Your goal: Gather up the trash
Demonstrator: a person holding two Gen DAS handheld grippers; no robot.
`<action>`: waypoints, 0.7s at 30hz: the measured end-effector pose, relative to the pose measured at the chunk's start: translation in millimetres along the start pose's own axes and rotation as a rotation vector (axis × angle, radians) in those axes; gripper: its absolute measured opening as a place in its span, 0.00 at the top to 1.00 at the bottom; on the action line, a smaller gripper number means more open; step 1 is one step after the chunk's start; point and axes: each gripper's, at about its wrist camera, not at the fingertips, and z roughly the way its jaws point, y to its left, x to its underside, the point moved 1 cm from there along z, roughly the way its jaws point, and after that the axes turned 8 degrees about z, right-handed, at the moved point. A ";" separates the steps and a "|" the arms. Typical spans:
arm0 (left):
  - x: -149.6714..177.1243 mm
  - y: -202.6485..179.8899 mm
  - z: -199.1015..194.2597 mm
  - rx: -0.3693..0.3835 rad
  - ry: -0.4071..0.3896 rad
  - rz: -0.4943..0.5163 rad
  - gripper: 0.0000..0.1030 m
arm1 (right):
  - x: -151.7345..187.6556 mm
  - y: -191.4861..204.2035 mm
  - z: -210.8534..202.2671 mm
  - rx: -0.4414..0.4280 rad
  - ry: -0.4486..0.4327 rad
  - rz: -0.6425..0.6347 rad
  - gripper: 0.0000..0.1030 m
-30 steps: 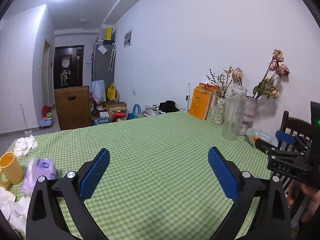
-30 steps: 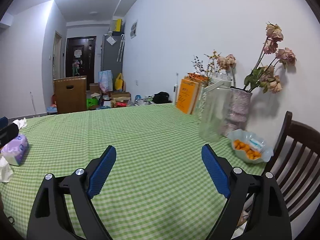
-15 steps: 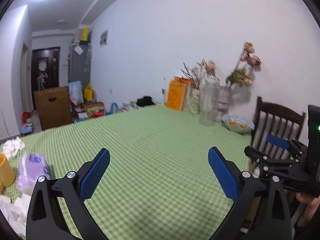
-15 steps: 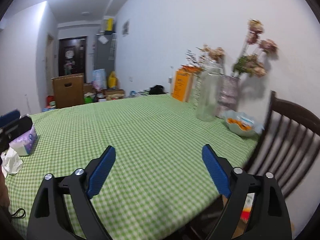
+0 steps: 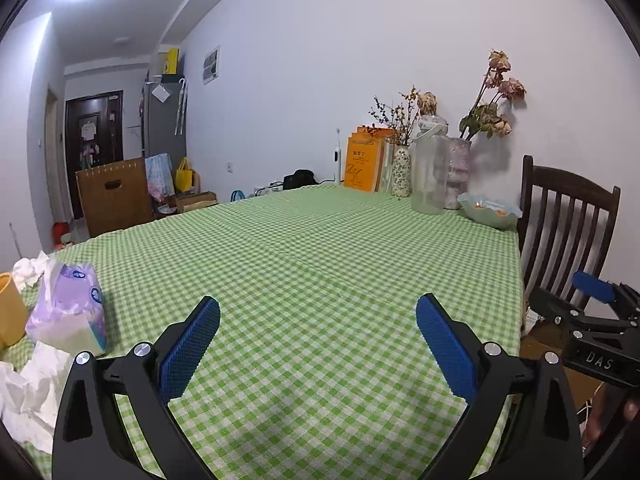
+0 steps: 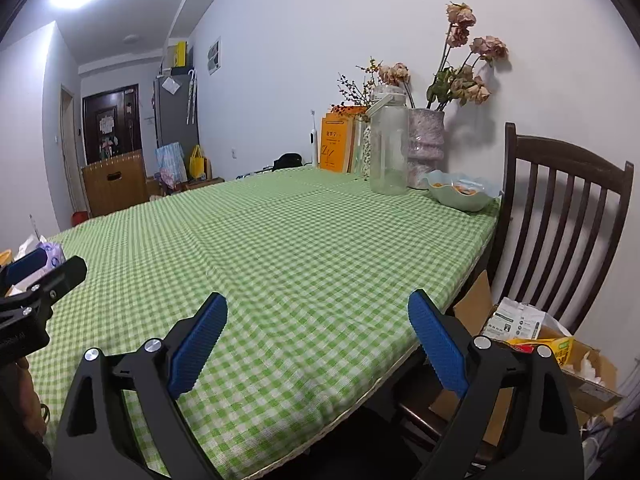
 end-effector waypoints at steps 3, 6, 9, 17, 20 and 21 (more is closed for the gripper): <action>1.8 -4.8 -4.3 -0.004 -0.011 0.032 0.07 | -0.7 4.6 -4.8 0.015 -0.024 -0.011 0.14; 3.3 -9.4 -3.1 -0.005 -0.005 0.052 0.07 | -2.6 8.4 -6.8 0.019 -0.031 -0.020 0.14; 7.8 -11.1 1.2 -0.006 0.010 0.065 0.07 | -4.1 10.7 -8.2 0.008 -0.037 -0.013 0.14; 12.6 0.8 6.8 -0.026 0.028 -0.009 0.07 | -3.7 11.6 -5.0 -0.010 -0.023 -0.013 0.14; 12.2 1.5 6.7 -0.033 0.029 -0.015 0.07 | -3.8 11.4 -5.1 -0.016 -0.021 -0.010 0.14; 12.6 2.0 6.4 -0.030 0.027 -0.017 0.07 | -3.7 11.9 -4.9 -0.017 -0.019 -0.011 0.14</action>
